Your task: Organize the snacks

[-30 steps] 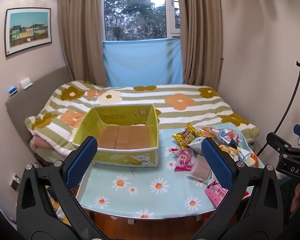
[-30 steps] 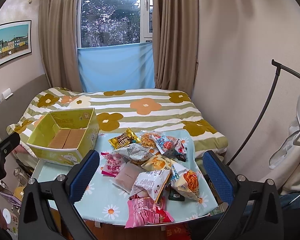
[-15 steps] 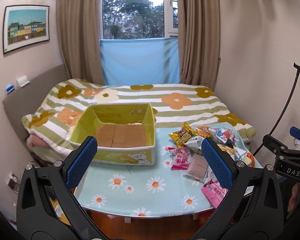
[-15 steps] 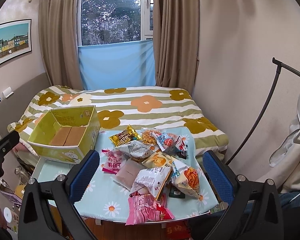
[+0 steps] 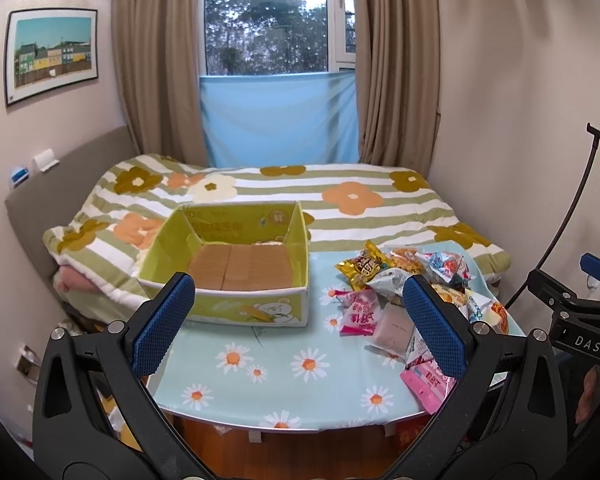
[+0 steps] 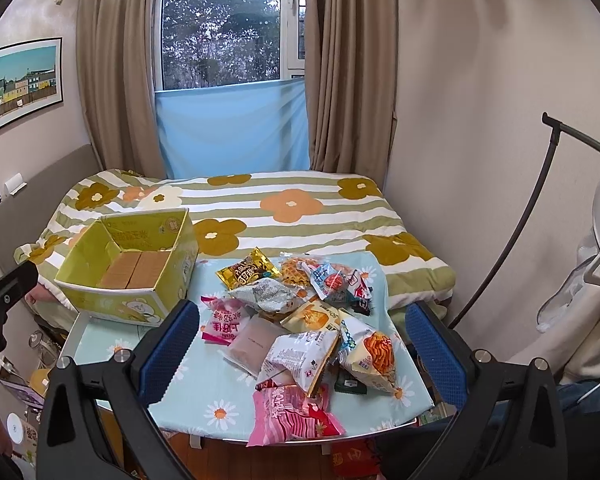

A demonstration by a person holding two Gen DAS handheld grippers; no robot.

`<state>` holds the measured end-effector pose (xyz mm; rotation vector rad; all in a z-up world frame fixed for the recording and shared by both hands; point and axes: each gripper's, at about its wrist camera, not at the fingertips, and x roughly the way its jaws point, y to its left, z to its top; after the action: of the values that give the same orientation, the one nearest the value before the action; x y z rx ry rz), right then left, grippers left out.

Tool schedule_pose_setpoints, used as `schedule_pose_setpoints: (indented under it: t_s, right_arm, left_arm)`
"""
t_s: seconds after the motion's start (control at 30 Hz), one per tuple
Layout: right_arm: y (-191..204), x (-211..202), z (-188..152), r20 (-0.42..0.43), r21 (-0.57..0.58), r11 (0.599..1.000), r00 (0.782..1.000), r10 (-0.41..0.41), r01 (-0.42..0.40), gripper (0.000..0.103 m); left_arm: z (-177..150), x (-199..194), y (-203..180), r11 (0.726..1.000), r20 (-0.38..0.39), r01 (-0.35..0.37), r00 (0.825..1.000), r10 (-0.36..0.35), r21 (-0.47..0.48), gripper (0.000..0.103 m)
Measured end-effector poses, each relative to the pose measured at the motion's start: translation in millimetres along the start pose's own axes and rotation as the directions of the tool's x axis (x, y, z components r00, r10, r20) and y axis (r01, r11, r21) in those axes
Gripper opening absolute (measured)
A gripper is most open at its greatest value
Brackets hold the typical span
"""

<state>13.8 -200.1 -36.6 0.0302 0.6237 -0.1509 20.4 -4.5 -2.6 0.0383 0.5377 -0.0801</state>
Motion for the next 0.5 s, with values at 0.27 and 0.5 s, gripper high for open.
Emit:
schedule_pose_setpoints:
  t_s: [0.27, 0.5]
  right_arm:
    - [-20, 20, -12, -0.087, 0.014, 1.000, 0.996, 0.027, -0.026, 0.103]
    - [-33, 55, -31, -0.184, 0.047, 0.996, 0.979, 0.088, -0.080, 0.103]
  left_arm:
    - [-6, 25, -9, 1.000, -0.091, 0.019, 0.996, -0.020, -0.013, 0.103]
    - [-32, 60, -22, 0.999, -0.205, 0.036, 0.978, -0.040, -0.023, 0.103]
